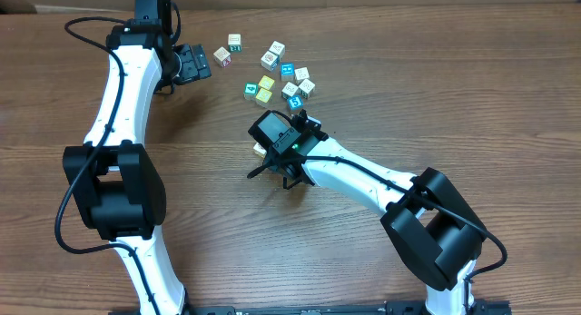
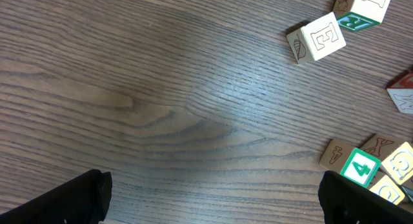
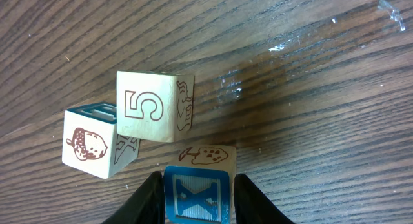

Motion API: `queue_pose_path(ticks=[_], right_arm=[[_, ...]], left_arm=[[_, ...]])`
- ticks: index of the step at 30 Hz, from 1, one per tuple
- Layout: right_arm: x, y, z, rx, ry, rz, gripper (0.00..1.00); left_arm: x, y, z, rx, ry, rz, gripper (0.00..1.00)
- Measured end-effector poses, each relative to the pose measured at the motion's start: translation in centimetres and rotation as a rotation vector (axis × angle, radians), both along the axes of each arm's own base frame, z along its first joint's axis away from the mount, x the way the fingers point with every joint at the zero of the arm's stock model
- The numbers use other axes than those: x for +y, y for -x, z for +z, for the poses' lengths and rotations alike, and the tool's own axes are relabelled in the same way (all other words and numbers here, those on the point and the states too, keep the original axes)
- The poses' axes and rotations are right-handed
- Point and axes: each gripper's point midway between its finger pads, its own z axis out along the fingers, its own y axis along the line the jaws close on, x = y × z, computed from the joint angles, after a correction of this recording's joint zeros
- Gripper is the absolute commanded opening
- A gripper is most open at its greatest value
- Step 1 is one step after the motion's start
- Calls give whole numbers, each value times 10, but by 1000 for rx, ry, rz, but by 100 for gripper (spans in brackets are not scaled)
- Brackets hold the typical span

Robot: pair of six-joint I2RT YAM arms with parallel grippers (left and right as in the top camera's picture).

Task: Form a circle
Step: 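Lower the blue X block beside the acorn and 5 blocks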

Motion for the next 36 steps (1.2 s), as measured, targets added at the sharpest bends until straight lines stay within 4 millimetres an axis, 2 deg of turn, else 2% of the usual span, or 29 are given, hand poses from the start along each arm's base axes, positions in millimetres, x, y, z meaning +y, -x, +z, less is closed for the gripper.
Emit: queue_pose_path(ticks=[8,12,26,36], right_arm=[[0,0,0,-1,-3,-3,32],[-1,1,-1,6,3,-5,40],[-1,1,-1,2,9,16,40],[-2,3,-16,23,36,28,37]], left_arm=[[0,0,0,0,0,0,100],[0,0,0,0,0,0,100],[0,0,0,0,0,0,100],[0,0,0,0,0,0,100]])
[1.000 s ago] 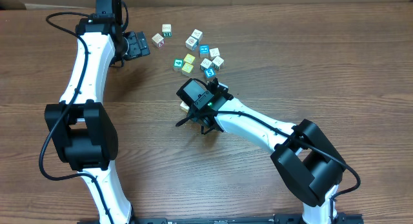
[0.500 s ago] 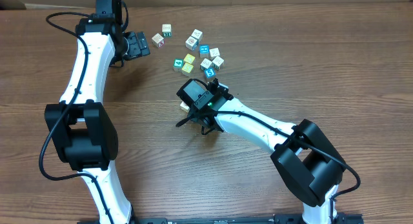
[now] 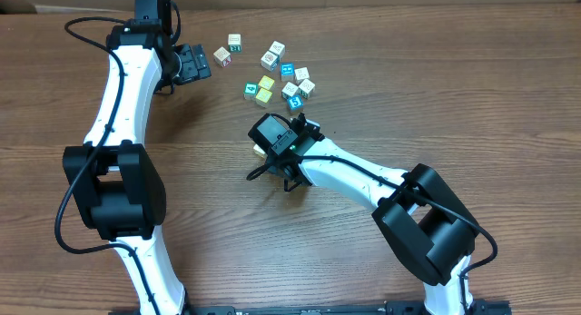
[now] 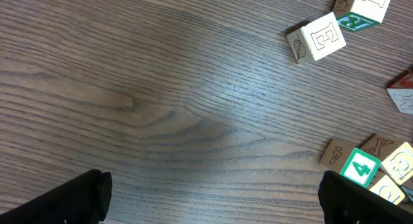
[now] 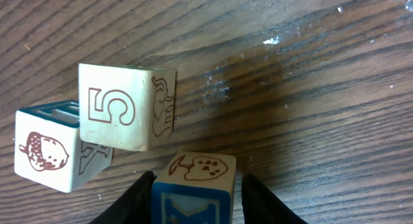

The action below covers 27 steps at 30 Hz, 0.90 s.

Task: Form a circle
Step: 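Lower the blue X block beside the acorn and 5 blocks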

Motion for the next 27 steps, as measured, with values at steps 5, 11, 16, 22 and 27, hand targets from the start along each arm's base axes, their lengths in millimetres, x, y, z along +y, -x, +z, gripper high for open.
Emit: queue_pose_path(ticks=[5,11,16,22,27], right_arm=[[1,-1,0,-4,-4,1,36],[4,-4,2,-15,-18,1,36],[5,-5,2,-21,-24,-1,35],[5,-5,2,-21,-27,-8,30],[5,-5,2,-20,-33,-26,30]], left_arm=[[0,0,0,0,0,0,100],[0,0,0,0,0,0,100],[0,0,0,0,0,0,100],[0,0,0,0,0,0,100],[0,0,0,0,0,0,100]])
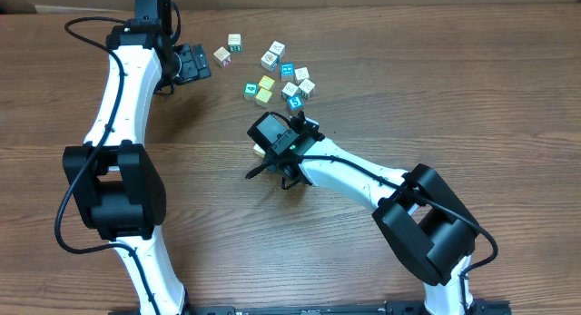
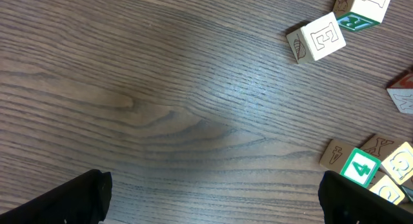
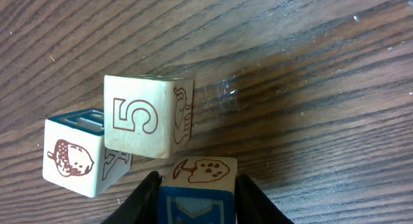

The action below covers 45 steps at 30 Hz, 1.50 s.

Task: Form a circle
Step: 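Lower the blue X block beside the acorn and 5 blocks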

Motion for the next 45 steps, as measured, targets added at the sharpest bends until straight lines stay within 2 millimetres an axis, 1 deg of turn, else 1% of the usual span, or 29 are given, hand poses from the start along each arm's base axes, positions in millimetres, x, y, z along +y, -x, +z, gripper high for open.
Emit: queue_pose_path(ticks=[5,9,14,16,20,22,28,32,35,45], right_arm=[[0,0,0,4,-8,-14,31],[2,2,0,14,-21,-25,38],[2,2,-1,18,-24,-26,39],[2,2,-1,19,-24,-26,39],[3,2,-1,19,-27,-29,33],[3,2,-1,18,-29,-32,32],[3,2,-1,16,-30,-32,33],[3,2,-1,16,-28,-33,33],[3,1,0,15,-28,-34,30],[2,2,-1,17,-25,-41,30]], left_arm=[[0,0,0,0,0,0,100],[0,0,0,0,0,0,100],[0,0,0,0,0,0,100],[0,0,0,0,0,0,100],[0,0,0,0,0,0,100],[0,0,0,0,0,0,100],[0,0,0,0,0,0,100],[0,0,0,0,0,0,100],[0,0,0,0,0,0,100],[0,0,0,0,0,0,99]])
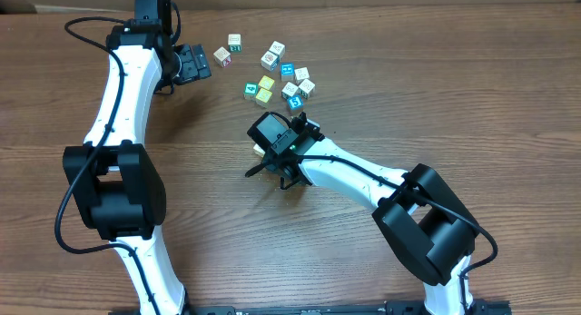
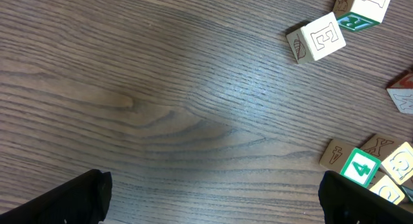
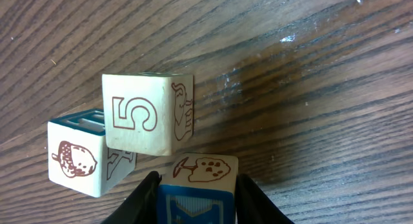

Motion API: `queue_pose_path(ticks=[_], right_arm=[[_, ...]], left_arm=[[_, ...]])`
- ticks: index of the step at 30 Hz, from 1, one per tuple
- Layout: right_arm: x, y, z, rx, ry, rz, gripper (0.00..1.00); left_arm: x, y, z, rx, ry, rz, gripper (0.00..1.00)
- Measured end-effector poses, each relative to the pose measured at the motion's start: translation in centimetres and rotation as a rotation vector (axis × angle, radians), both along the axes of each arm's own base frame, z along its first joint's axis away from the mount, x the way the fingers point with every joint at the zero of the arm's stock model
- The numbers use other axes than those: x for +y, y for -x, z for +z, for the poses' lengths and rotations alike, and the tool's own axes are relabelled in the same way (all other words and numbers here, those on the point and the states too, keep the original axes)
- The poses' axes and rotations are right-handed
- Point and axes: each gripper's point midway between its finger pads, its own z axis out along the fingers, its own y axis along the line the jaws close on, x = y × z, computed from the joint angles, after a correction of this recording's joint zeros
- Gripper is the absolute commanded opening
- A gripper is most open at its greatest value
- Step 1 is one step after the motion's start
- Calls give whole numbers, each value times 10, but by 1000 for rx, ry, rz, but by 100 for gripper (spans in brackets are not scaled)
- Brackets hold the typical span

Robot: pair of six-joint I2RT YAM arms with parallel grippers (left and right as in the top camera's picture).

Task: Form a circle
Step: 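Lower the blue X block beside the acorn and 5 blocks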

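In the right wrist view my right gripper point(image 3: 197, 201) is shut on a blue-faced block point(image 3: 197, 185) with a brown mushroom drawing on its top side. Just beyond it stands a cream block marked 5 point(image 3: 147, 114), and an acorn block point(image 3: 80, 161) with a teal top touches that one at the lower left. Overhead, the right gripper point(image 1: 270, 150) sits at mid-table, hiding those blocks. My left gripper point(image 1: 192, 63) is open at the back left, its fingers point(image 2: 77, 197) wide over bare wood, beside a block marked E point(image 2: 316, 37) and a green 4 block point(image 2: 361, 167).
A loose cluster of several cream, yellow and blue blocks point(image 1: 277, 79) lies at the back of the wooden table point(image 1: 472, 106). The left arm stretches along the left side; the right arm crosses from the front right to the middle.
The held block has shifted only slightly against the 5 block, which looks a touch nearer to it. The left arm has not moved.
Through every moment my right gripper was shut on the blue block beside the 5 and acorn blocks, with small shifts sideways and back. The left gripper stayed open and still near the E block.
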Motion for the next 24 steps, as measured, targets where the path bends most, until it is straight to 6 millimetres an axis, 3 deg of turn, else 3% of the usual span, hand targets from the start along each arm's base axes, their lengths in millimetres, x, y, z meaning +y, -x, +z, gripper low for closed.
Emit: queue_pose_path(ticks=[10,20,24], right_arm=[[0,0,0,-1,1,-1,31],[-1,0,0,-1,2,-4,44],[0,-1,0,-4,-1,-4,40]], left_arm=[[0,0,0,0,0,0,100],[0,0,0,0,0,0,100],[0,0,0,0,0,0,100]])
